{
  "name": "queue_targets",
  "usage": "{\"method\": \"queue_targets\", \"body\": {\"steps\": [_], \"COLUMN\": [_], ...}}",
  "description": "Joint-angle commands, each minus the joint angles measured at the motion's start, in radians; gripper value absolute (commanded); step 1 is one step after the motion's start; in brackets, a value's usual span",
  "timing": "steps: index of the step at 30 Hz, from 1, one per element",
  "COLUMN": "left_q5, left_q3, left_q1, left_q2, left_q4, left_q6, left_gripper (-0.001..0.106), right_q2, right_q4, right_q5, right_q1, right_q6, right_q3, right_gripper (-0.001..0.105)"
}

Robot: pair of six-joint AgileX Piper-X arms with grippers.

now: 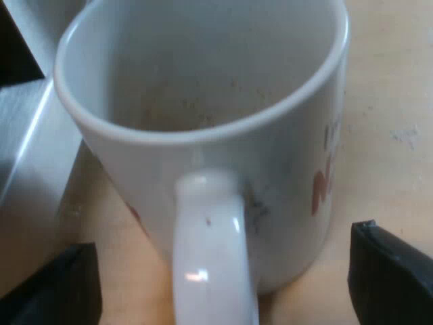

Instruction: Place mug into machine

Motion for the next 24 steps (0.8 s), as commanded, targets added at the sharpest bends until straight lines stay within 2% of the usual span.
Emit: {"method": "queue_targets", "body": {"steps": [1,4,6,8,9,11,12,14,16,24], "left_q5": [-0.002,-0.002,-0.002,-0.002,-0.002,-0.002,-0.002,-0.002,-0.002,-0.002], "left_q3": [0.0,0.0,0.0,0.0,0.0,0.0,0.0,0.0,0.0,0.0], "left_q1": [-0.005,-0.005,-0.005,-0.005,-0.005,-0.005,-0.005,-0.005,-0.005,-0.005], "left_q2": [-0.005,-0.005,-0.005,-0.005,-0.005,-0.005,-0.005,-0.005,-0.005,-0.005], "left_q4": [-0.011,-0.011,-0.011,-0.011,-0.011,-0.011,-0.011,-0.009,-0.009,-0.009], "left_q6": [-0.016,-0.016,-0.016,-0.016,-0.016,-0.016,-0.016,-0.016,-0.016,-0.016], "left_gripper": [0.07,0.07,0.07,0.07,0.07,0.07,0.07,0.07,0.07,0.07], "right_q2": [0.005,0.005,0.005,0.005,0.005,0.005,0.005,0.005,0.005,-0.013], "right_q4": [-0.023,-0.023,-0.023,-0.023,-0.023,-0.023,-0.023,-0.023,-0.023,0.002], "right_q5": [-0.009,-0.009,-0.009,0.006,0.01,0.023,0.024,0.024,0.021,0.019], "right_q1": [0.003,0.003,0.003,0.003,0.003,0.003,0.003,0.003,0.003,0.003], "right_q6": [-0.005,-0.005,-0.005,-0.005,-0.005,-0.005,-0.005,-0.005,-0.005,-0.016], "right_q3": [-0.017,-0.018,-0.018,-0.018,-0.018,-0.018,-0.018,-0.018,-0.018,-0.018], "right_gripper": [0.095,0.094,0.087,0.066,0.06,0.037,0.031,0.01,0.0,0.0]}}
